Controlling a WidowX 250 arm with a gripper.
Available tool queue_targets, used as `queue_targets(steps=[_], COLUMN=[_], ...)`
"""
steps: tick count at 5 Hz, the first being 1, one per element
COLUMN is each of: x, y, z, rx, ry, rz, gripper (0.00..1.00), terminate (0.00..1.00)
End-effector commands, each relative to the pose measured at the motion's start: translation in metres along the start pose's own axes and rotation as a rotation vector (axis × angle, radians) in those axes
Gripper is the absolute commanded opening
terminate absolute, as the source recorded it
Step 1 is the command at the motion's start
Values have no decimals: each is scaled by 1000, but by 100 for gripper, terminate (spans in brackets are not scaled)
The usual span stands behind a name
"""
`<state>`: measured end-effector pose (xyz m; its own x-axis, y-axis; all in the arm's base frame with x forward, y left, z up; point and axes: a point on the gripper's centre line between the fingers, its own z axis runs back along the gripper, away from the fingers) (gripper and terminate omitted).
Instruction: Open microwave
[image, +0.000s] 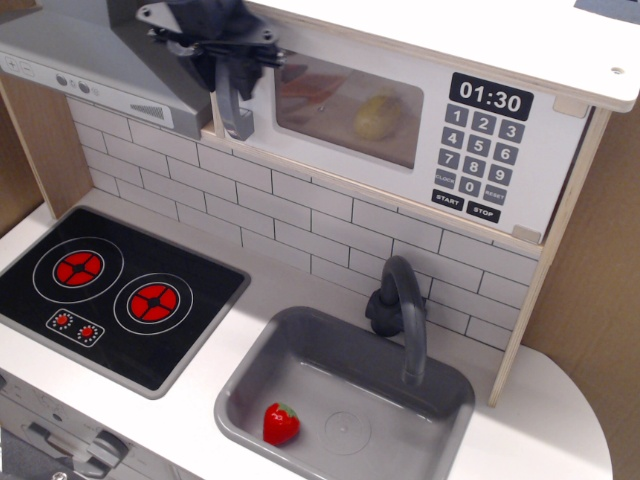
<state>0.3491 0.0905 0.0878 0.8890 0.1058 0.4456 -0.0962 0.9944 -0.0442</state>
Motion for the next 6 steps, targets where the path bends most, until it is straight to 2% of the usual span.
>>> queue_targets(steps=[1,3,4,5,6], x=[6,-31,-54,-82,-92], y=[-4,-9,-16,-13,7], z=[8,24,33,51,63], rx=[-13,-26,-19,-117,-95], ry=[-50,-53,40,201,288], rz=[-29,-112,-132,-137,-76], gripper=[0,0,0,100,100], terminate=[0,0,0,0,0])
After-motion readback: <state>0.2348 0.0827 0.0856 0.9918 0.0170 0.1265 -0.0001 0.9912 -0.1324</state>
